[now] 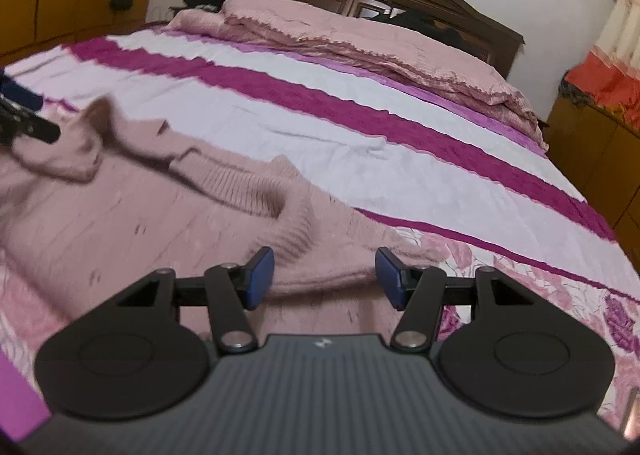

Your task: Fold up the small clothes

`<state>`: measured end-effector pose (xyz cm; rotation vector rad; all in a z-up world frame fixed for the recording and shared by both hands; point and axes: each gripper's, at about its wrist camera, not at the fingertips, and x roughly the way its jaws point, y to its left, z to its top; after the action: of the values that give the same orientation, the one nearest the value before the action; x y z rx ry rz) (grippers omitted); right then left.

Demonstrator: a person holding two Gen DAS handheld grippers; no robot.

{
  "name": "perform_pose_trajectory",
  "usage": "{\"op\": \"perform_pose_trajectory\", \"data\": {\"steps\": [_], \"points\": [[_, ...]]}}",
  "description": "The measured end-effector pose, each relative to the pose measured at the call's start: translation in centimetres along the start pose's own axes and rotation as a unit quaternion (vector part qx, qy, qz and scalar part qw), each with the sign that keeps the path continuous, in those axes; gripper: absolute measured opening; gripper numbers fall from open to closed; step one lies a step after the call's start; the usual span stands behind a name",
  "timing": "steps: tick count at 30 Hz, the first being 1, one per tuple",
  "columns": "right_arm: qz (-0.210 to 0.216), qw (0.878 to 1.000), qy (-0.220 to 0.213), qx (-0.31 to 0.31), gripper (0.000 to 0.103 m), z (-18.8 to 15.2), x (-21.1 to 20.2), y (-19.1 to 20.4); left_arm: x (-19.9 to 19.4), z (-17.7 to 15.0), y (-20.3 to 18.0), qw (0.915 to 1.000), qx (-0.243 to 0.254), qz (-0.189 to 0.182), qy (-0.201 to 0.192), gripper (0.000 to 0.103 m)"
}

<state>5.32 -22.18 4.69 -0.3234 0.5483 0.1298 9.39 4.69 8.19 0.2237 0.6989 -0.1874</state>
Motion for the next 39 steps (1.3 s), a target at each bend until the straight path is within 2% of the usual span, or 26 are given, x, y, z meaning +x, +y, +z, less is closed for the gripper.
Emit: {"op": "perform_pose_trajectory", "data": {"steps": [6,10,12,14,15,16,18,19,23,28,33,39], "points": [[-0.001,1.0,0.008,-0.011,0.058,-1.0,0.2,0.2,-0.6,-1.3,-1.4,0.999,0.022,-0.038,0.001,0.071],[0.004,1.0,0.005,-0.015,0.058,-0.8,0.5,0.2,0.8,-1.7,-3.2,0.9972,0.056,-0.048,0.011,0.071],[0.003,1.0,0.003,-0.027,0.058,-0.8,0.1,0.2,1.5,-2.1,-3.8,0.9965,0.073,-0.038,0.007,0.071],[0.004,0.999,0.0,-0.042,0.058,-0.9,-0.4,0.3,2.0,-2.3,-3.9,0.9963,0.08,-0.031,0.0,0.061],[0.003,0.999,-0.002,-0.051,0.058,-0.9,-0.7,0.3,2.1,-2.3,-3.8,0.9965,0.078,-0.03,-0.004,0.04],[0.003,0.998,-0.003,-0.058,0.058,-1.0,-0.9,0.3,2.2,-2.1,-3.6,0.997,0.072,-0.025,-0.007,0.03],[0.005,0.997,-0.002,-0.076,0.058,-1.1,-1.3,0.4,2.2,-1.6,-2.9,0.9984,0.053,-0.016,-0.014,0.02],[0.004,0.996,-0.002,-0.083,0.058,-1.2,-1.3,0.4,2.3,-1.3,-2.4,0.9989,0.043,-0.004,-0.017,0.018],[0.002,0.995,0.005,-0.101,0.058,-1.4,-0.9,0.3,3.4,-0.2,-0.1,0.9982,0.003,0.057,-0.016,0.018],[-0.021,0.995,0.007,-0.098,0.058,-1.0,0.7,0.0,4.4,0.4,2.5,0.9932,-0.034,0.111,-0.002,0.019],[-0.05,0.994,0.015,-0.092,0.058,-0.1,2.9,-0.5,3.9,0.1,4.4,0.9924,-0.068,0.102,0.006,0.019],[-0.065,0.997,0.046,0.007,0.058,1.3,6.1,-4.2,3.2,-0.6,3.9,0.9933,-0.061,0.098,0.003,0.02]]}}
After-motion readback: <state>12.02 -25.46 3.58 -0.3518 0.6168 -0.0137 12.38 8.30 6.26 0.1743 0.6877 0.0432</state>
